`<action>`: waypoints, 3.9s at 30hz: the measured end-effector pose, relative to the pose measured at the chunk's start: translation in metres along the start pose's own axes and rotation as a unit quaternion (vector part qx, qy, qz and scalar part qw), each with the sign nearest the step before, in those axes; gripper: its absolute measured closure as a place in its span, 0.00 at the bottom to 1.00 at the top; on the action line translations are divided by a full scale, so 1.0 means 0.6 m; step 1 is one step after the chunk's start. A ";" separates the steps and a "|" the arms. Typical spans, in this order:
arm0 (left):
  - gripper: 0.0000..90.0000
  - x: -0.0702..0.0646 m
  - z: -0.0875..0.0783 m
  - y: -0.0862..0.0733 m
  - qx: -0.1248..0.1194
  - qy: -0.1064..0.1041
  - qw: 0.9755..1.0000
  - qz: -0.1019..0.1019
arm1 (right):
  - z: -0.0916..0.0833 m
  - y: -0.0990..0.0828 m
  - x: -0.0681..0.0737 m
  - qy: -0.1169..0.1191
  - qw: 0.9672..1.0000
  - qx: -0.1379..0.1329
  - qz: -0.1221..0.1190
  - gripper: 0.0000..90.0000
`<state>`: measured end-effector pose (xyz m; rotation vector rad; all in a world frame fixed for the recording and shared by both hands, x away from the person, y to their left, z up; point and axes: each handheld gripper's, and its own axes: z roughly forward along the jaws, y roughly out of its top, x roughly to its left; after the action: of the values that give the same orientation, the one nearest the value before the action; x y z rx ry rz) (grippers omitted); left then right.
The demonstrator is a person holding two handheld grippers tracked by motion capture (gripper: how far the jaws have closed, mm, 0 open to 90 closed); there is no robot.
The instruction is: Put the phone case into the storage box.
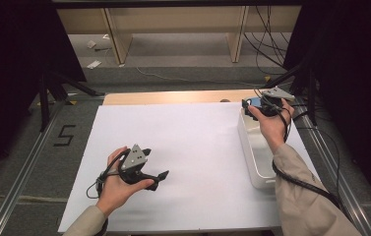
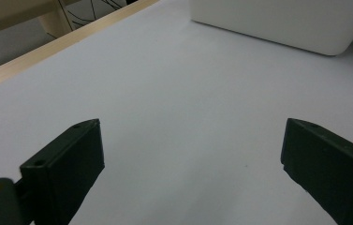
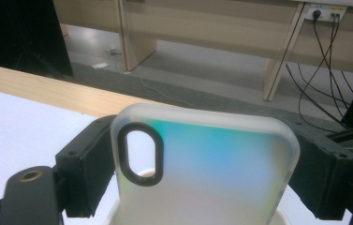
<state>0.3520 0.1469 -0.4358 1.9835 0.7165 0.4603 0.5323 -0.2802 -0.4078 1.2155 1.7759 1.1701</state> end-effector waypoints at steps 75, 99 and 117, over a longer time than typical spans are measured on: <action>0.06 -0.001 0.002 -0.001 0.002 -0.002 1.000 0.000 | 0.027 -0.015 0.000 -0.017 1.000 0.009 -0.008 0.18; 0.06 -0.001 0.002 -0.002 0.002 -0.003 1.000 0.000 | 0.024 -0.011 -0.003 -0.017 1.000 -0.011 0.005 0.03; 0.06 -0.002 0.001 -0.001 0.000 -0.002 1.000 -0.001 | -0.003 0.003 -0.005 -0.019 0.999 -0.027 0.016 0.05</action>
<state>0.3512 0.1460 -0.4363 1.9835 0.7154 0.4554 0.5324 -0.2830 -0.4054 1.2317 1.6908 1.1977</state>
